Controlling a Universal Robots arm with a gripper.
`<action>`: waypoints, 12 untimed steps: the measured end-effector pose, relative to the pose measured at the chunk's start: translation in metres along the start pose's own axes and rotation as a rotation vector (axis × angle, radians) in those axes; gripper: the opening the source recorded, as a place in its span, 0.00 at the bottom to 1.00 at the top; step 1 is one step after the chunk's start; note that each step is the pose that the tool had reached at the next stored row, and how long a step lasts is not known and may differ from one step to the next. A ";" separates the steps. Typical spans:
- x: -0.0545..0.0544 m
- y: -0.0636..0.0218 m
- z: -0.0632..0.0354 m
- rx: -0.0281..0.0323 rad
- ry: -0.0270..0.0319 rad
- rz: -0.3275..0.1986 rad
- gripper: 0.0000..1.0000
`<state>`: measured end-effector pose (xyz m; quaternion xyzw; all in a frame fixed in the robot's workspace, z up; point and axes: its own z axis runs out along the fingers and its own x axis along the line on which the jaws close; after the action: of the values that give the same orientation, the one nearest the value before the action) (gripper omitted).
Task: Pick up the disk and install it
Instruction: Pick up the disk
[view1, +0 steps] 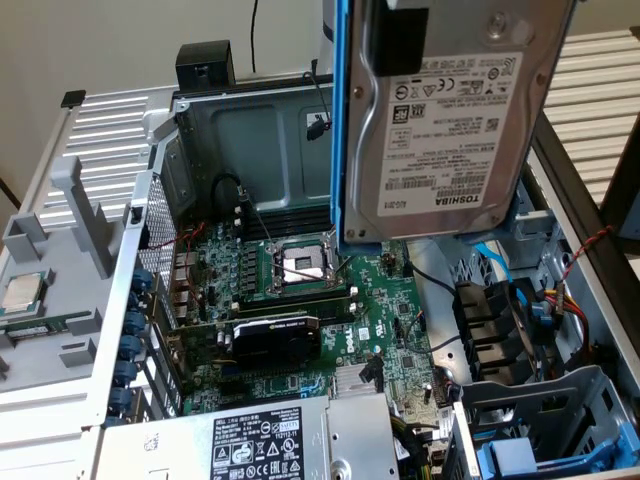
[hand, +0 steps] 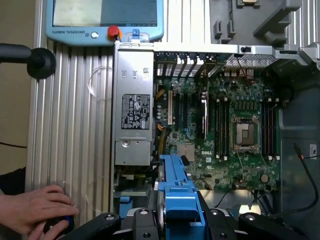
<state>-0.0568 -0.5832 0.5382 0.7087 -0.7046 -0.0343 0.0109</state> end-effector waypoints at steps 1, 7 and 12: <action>0.002 -0.0021 -0.0003 0.0000 0.0000 0.000 0.37; 0.011 -0.0153 -0.0023 -0.0008 0.0001 0.000 0.37; 0.018 -0.0307 -0.0039 -0.0009 0.0000 0.000 0.37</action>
<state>-0.0259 -0.6013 0.5395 0.7087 -0.7046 -0.0346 0.0112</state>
